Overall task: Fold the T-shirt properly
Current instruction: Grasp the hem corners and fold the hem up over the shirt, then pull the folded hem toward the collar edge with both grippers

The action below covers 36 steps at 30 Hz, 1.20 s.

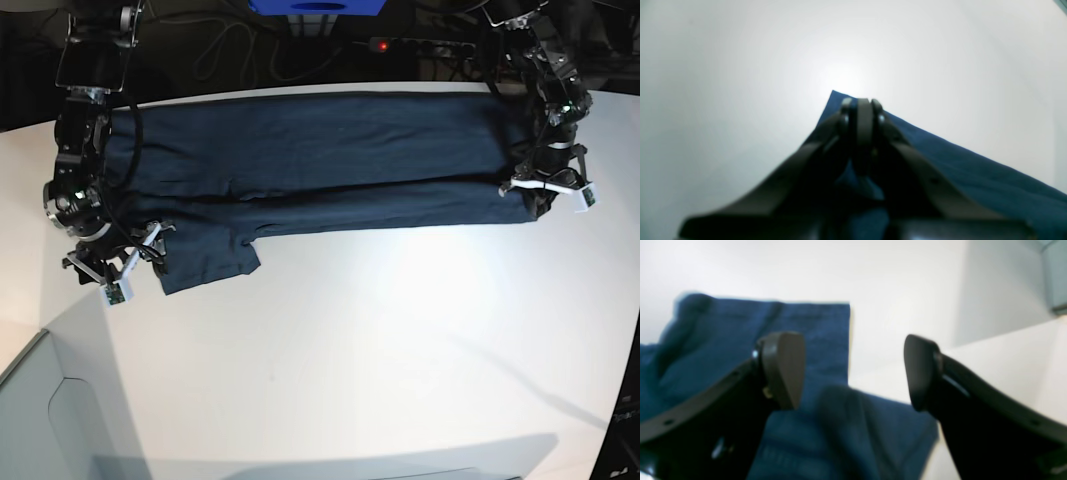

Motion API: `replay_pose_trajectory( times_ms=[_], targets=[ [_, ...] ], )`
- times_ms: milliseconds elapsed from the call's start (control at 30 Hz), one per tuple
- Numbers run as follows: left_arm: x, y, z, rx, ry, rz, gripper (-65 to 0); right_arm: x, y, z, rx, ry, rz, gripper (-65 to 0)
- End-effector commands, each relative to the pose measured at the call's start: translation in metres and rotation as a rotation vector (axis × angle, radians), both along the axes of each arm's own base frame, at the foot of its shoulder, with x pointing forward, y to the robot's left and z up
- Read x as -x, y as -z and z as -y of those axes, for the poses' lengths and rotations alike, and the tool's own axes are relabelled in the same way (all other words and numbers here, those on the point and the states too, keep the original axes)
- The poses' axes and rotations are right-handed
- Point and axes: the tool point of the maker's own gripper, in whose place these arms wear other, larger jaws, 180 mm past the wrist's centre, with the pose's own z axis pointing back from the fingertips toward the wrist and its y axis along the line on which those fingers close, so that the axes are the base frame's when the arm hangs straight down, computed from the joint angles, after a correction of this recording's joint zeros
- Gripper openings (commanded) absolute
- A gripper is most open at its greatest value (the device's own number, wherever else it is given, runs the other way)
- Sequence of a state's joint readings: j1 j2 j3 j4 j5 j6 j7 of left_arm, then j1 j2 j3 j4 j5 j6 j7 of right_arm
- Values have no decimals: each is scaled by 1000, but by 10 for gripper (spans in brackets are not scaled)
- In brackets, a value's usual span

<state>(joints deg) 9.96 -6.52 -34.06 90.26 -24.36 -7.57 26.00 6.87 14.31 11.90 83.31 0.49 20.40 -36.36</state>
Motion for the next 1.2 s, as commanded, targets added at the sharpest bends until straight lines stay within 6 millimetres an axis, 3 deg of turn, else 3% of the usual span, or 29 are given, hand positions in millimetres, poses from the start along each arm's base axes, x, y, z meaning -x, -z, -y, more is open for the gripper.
replay_pose_trajectory(
  times_ms=[0,167,300,500,567,700,767,867,967,1167],
  targets=[
    [-7,-14,-4,-18,1,46,-650,-16,-13,2,-10,-5,46,-205],
    [-7,-15,-4,-20,3,51,-650,-30,19,4,-52,15,-55,-204],
    [-8,-15,-2,-16,0,57,-650,-32,33,6,-72,33,-102,-206],
    [-9,-16,-2,-16,-2,59,-650,-31,42,-15,-74,-21,-122,-235],
    [-9,-16,-2,-15,-2,59,-650,-25,49,-23,-74,-44,-128,-330],
    [-10,-17,-2,-17,-2,61,-650,-22,51,-26,-89,-49,-109,-637],
    [-10,-17,-2,-18,-3,62,-650,-23,49,-26,-90,-47,-102,-648],
    [-10,-18,-2,-19,-2,65,-650,-29,28,-27,-72,-65,-41,-650],
    [-11,-19,-2,-19,-2,66,-650,-30,-8,-31,-38,-96,67,-649],
    [-15,-24,-4,-24,-2,81,-650,-4,-85,-24,30,-99,286,-649]
  ],
)
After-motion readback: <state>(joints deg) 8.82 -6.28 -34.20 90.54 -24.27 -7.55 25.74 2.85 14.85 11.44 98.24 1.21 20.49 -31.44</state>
